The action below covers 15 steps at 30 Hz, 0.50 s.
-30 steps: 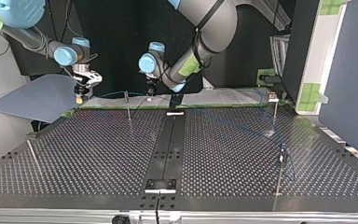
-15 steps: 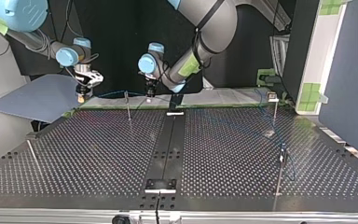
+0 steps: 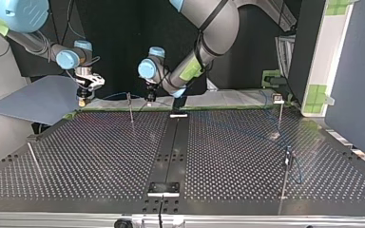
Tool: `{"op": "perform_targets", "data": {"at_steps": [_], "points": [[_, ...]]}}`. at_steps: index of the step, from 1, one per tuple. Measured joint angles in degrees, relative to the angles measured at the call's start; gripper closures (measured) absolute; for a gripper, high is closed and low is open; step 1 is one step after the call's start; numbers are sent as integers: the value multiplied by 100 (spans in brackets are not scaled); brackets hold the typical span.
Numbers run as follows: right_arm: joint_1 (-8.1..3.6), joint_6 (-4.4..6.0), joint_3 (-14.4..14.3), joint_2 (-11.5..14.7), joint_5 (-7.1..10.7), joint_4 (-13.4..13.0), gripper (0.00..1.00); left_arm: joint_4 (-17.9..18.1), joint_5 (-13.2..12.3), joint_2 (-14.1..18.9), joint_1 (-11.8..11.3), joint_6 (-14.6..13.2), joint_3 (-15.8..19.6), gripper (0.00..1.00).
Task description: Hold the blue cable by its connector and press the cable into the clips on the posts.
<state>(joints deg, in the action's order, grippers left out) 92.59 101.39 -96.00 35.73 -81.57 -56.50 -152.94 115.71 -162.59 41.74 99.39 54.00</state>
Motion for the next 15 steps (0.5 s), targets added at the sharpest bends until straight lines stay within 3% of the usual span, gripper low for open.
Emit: {"op": "perform_targets", "data": {"at_steps": [8,15], "points": [[4,33,75,-6,40,4,100,-276,-31,-212,-22,117,-370,100],[10,119,248,-50,66,21,100,-327,-37,-232,-83,124,-282,100]]}}
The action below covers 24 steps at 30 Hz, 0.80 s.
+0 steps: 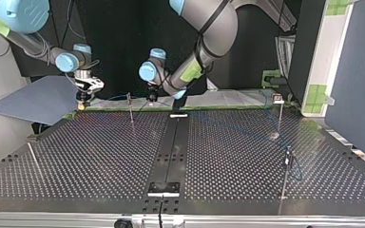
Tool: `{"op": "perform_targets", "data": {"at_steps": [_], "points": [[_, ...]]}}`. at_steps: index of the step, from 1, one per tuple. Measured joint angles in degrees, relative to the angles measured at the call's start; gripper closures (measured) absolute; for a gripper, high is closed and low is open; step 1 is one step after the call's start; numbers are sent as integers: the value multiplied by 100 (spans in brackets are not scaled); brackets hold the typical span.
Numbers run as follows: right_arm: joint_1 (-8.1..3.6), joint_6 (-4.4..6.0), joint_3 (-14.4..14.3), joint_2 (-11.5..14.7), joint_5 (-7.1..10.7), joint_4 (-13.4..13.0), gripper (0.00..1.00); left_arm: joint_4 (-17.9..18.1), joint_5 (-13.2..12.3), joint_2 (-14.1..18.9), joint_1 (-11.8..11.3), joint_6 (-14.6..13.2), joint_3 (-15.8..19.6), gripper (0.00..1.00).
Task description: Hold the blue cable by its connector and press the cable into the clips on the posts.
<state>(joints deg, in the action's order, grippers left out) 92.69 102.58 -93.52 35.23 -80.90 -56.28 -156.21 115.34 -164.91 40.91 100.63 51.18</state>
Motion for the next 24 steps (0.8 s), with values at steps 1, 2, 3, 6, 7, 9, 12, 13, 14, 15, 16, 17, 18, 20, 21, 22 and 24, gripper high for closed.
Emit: {"op": "perform_targets", "data": {"at_steps": [1,2,3,6,7,9,12,13,14,15,16,17,18,20,21,22,24], "points": [[-1,10,43,-23,1,14,100,-2,4,0,-10,0,1,100],[-3,16,79,-48,2,29,100,-4,16,0,-22,0,-1,100],[-6,19,114,-76,2,49,100,-4,29,0,-30,0,-4,100],[-15,18,241,-199,3,122,100,-1,65,-2,-48,-4,-23,100],[-18,17,283,-239,3,143,100,0,74,-1,-52,-5,-30,100],[-21,18,329,-281,2,162,100,1,87,-1,-59,-7,-41,100],[-20,8,388,-311,-2,177,100,2,95,-1,-62,-9,-48,100],[-20,6,401,-316,-3,180,100,2,95,-1,-62,-13,-55,100],[-20,6,407,-320,-4,179,100,3,91,-1,-61,-22,-66,100],[-21,7,412,-322,-4,176,100,5,84,-1,-61,-28,-74,100],[-22,7,416,-324,-5,171,100,6,72,-1,-60,-33,-79,100],[-21,8,418,-324,-5,169,100,12,53,-1,-56,-41,-85,100],[-21,8,419,-324,-5,171,100,21,35,-1,-51,-48,-88,100],[-14,9,419,-326,-5,174,100,59,-10,0,-33,-83,-89,69],[-10,9,419,-326,-5,174,100,87,-26,3,-22,-110,-86,69],[-5,9,420,-326,-5,174,100,118,-35,6,-10,-141,-81,44],[2,10,419,-327,-5,173,100,191,-33,7,19,-215,-53,7]]}}
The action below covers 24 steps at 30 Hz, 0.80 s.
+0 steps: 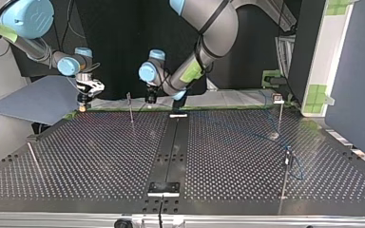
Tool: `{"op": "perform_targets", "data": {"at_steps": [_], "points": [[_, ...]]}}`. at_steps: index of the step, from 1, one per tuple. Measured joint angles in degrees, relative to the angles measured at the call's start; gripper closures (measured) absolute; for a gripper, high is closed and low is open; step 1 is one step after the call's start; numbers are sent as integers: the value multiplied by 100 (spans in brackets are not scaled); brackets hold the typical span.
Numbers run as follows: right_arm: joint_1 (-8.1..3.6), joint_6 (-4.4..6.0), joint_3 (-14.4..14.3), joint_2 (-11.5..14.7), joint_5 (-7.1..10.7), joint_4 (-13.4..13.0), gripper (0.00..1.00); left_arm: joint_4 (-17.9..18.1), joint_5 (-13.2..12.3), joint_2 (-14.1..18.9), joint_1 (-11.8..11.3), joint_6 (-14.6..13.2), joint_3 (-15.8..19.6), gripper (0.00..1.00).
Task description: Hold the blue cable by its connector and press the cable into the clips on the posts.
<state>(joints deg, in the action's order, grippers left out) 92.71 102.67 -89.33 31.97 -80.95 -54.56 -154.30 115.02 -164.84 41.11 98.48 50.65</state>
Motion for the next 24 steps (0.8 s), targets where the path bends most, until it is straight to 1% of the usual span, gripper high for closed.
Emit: {"op": "perform_targets", "data": {"at_steps": [1,4,7,13,20,24], "points": [[4,0,0,0,0,0,100,26,-1,0,12,-21,16,0],[14,1,1,-1,1,3,100,94,-54,0,41,-42,67,0],[22,5,4,-1,29,5,100,90,-139,7,63,-23,123,0],[29,8,6,-1,94,12,100,-113,-237,24,134,-189,186,0],[53,10,6,-5,105,27,100,-383,-506,34,347,-472,258,0],[71,21,5,-8,106,31,100,-414,-525,61,483,-507,286,0]]}}
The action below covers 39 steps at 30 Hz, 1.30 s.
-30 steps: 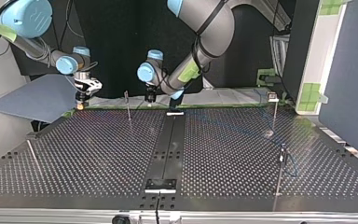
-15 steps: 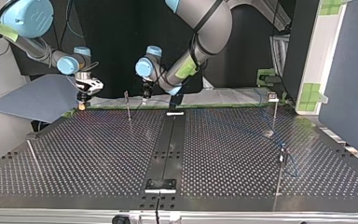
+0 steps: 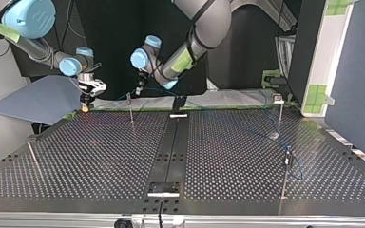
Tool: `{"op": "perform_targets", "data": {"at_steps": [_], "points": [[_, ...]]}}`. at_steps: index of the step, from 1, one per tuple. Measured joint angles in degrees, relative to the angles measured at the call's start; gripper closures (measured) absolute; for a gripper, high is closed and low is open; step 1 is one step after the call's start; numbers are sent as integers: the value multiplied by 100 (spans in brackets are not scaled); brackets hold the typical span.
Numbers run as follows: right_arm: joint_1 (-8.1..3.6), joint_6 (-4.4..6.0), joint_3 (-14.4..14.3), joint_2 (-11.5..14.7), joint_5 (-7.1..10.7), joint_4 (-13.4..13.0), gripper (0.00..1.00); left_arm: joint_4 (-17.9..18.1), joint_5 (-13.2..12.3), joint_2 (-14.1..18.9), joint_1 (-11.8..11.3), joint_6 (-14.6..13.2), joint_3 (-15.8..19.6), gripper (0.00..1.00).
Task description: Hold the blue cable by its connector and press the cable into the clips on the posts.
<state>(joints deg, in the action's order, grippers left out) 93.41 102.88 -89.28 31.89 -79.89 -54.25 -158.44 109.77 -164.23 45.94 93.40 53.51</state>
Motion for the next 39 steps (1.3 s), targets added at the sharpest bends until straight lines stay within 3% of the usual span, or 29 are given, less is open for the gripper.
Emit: {"op": "perform_targets", "data": {"at_steps": [11,19,28,39], "points": [[32,20,0,-10,42,1,100,141,463,442,124,140,121,0],[49,23,0,-18,43,20,100,148,841,561,201,13,209,0],[71,23,-2,-19,43,34,100,-70,690,564,256,-75,226,0],[77,23,1,-20,43,34,100,-6,509,503,315,51,209,0]]}}
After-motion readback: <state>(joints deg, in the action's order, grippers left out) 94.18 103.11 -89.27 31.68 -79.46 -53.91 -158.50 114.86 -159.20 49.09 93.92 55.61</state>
